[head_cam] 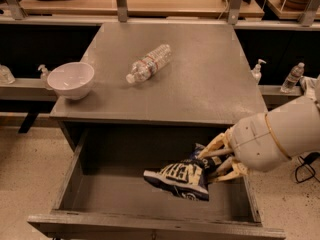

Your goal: Place blue chip bag into top drawer

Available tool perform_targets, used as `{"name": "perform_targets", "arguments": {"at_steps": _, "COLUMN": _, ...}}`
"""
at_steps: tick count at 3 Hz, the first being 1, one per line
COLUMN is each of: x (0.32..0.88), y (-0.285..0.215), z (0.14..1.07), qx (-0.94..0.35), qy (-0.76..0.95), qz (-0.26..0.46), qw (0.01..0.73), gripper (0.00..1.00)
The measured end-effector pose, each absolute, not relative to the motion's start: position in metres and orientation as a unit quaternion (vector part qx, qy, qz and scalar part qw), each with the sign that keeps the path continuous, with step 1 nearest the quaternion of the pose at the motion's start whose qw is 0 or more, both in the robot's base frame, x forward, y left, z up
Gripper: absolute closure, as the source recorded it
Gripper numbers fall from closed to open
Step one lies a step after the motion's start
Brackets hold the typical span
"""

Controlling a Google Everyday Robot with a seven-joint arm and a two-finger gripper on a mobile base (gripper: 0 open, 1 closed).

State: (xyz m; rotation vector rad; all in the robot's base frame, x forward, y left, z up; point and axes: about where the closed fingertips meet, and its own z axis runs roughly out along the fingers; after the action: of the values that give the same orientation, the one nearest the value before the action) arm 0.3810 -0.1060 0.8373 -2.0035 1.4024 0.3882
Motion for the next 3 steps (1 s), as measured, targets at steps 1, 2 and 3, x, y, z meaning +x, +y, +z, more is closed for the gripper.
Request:
{"name": "perform_targets", "arguments": {"at_steps": 1, "x": 0.366, "y": -0.101, "z": 0.789, "qx": -0.762, "qy": 0.545, "qz": 0.189, "qw": 0.293, "gripper": 0.97}}
{"name": "perform_targets", "arguments": {"at_steps": 2, "x": 0.365, "y": -0.099, "z": 0.767, "qx": -0.751, "qy": 0.567, "qz": 0.203, "qw": 0.272, "gripper": 0.75}}
{"name": "perform_targets", "arguments": {"at_steps": 3, "x": 0.367, "y": -0.105, "z": 0.752, "qx": -0.730, "qy": 0.606, "qz": 0.198, "qw": 0.246, "gripper": 0.51}}
